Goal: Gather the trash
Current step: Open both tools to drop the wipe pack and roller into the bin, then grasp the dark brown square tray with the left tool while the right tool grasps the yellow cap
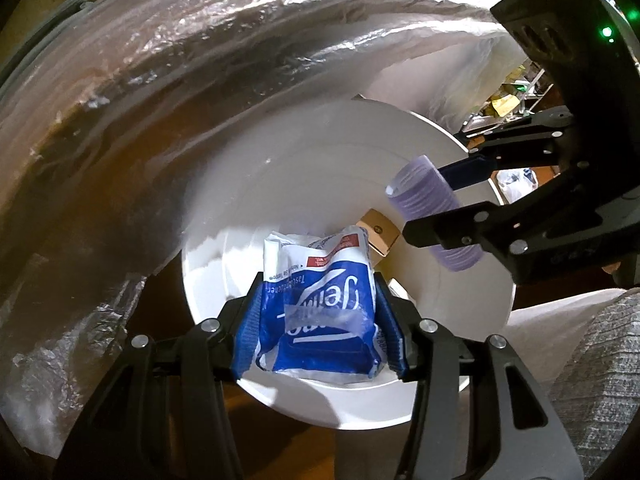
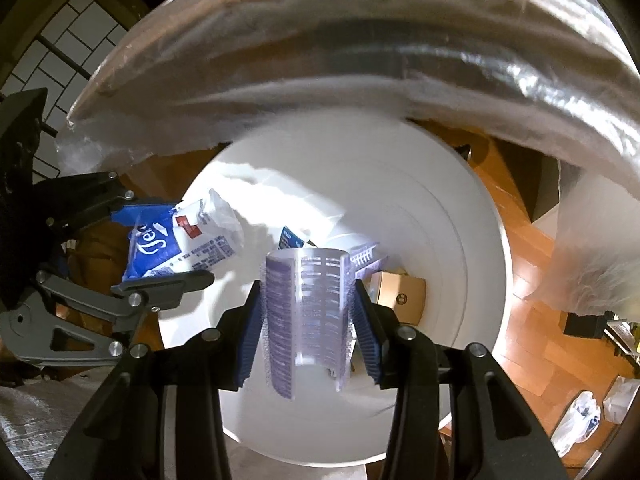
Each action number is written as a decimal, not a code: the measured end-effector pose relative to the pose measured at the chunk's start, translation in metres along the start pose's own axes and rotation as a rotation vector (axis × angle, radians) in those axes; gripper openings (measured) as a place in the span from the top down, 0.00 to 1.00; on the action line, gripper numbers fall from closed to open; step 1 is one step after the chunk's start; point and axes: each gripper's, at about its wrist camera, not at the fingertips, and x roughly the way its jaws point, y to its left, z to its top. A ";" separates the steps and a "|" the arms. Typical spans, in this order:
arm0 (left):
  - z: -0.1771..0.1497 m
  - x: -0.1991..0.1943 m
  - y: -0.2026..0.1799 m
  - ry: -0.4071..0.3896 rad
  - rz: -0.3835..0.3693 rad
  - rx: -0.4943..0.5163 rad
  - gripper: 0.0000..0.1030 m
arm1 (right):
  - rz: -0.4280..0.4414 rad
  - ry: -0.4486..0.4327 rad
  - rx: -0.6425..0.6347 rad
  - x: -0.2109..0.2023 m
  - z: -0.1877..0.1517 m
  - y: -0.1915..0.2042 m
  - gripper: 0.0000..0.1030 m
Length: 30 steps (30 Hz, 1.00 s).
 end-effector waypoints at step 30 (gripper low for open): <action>0.137 -0.100 0.045 -0.422 0.175 0.086 0.02 | -0.131 -0.446 -0.074 -0.129 0.207 -0.025 0.04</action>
